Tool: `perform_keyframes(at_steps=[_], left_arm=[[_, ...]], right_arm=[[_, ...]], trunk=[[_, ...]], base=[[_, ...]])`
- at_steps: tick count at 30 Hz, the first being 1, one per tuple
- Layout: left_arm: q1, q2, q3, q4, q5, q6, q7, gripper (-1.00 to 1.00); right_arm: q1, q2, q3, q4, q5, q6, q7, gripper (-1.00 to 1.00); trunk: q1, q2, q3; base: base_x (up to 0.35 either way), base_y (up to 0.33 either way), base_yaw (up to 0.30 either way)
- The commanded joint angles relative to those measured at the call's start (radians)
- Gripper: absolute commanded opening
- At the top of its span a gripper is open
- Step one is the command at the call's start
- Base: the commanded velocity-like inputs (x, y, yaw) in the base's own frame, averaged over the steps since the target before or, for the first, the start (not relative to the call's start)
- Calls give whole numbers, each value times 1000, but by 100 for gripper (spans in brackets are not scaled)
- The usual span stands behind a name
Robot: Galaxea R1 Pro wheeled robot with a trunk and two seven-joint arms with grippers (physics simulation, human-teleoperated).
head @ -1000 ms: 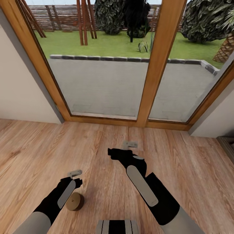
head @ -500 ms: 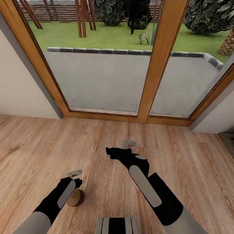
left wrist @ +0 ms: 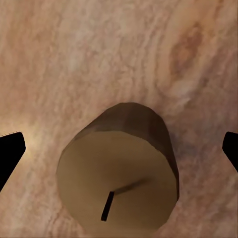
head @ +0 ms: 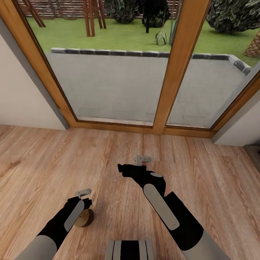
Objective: Place each of the two pumpkins and all three candles from the living room inside a cabinet in the living room (use any cabinet), then make sure every cabinet is closed, and position the cauldron so it is next to a table in the living room.
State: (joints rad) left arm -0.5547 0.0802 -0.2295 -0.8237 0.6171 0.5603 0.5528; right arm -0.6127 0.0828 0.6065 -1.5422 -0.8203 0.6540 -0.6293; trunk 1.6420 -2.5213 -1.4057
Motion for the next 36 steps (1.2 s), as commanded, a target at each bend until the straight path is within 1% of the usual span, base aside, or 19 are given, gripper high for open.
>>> perform_keyframes(at_steps=[1,3,8,15,19,29,34,36], left_arm=[[-1,1,-5,-2,11,1,10,100],[-1,1,-5,-2,13,1,10,100],[-1,6,-3,-2,22,2,9,100],[-1,7,-2,-2,24,2,9,100],[-1,7,-2,-2,24,2,9,100],[-1,6,-2,-2,26,3,9,100],[-1,5,-2,-2,26,3,9,100],[-1,6,-2,-2,26,3,9,100]], right_arm=[[-1,0,1,-2,-9,1,-10,100],[-1,0,1,-1,-9,1,-10,100],[-1,0,1,0,-10,1,-10,100],[-1,0,1,1,-10,1,-9,100],[-1,0,1,1,-10,1,-10,100],[-1,0,1,1,-10,1,-10,100],[-1,0,1,1,-10,1,-10,100],[-1,0,1,2,-10,1,-10,100]], trunk=[[0,-1,-5],[1,-1,-12],[1,-1,-12],[4,-3,-40],[4,-3,-40],[9,-5,-78],[9,-5,-78],[10,-6,-86]], base=[[0,0,0],[0,0,0],[0,0,0],[0,0,0],[0,0,0],[0,0,0],[0,0,0],[0,0,0]])
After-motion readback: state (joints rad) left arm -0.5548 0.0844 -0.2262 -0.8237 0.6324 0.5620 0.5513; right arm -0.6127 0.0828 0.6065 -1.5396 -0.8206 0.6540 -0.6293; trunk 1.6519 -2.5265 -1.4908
